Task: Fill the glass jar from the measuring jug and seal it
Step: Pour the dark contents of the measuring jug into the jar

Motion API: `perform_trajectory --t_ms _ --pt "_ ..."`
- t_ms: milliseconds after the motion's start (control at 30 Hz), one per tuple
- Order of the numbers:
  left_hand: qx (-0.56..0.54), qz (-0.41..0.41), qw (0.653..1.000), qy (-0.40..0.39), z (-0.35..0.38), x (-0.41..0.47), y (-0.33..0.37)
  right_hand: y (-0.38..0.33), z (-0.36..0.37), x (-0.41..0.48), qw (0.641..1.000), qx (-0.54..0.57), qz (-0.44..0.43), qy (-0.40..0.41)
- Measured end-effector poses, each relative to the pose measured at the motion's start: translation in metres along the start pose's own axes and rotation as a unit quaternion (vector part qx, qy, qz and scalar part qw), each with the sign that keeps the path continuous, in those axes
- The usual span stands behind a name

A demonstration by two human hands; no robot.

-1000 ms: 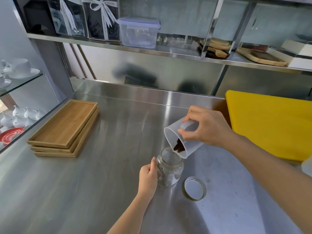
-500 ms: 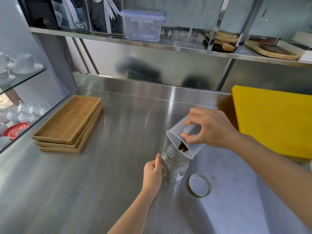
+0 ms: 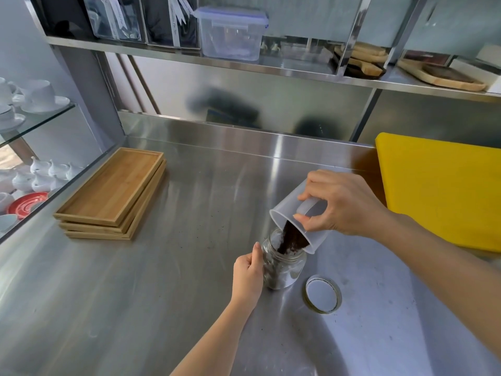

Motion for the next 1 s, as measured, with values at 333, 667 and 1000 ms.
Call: perform_trajectory --t_ms 333,667,1000 --pt "-0.012 -0.004 1.0 0.004 0.001 0.0008 -0.0013 -0.0014 0.0017 0.0003 1.0 0.002 -0.021 0.011" --pt "-0.015 -0.007 1.0 0.003 0.0024 0.0044 -0.0065 -0.0016 0.0053 0.002 0.999 0.002 -0.031 0.009" --pt "-0.01 -0.006 1.0 0.001 0.0012 0.0027 -0.0052 -0.0032 0.0069 0.0024 0.999 -0.002 -0.04 0.008"
Point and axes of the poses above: each hand's wrist, its own x-axis towards the middle knuckle, its own z-axis out of the palm, y = z × x, the point moved 3 cm from there along x, towards the middle knuckle, and after that the axes turned 6 degrees about -z, right-handed, at the moved point
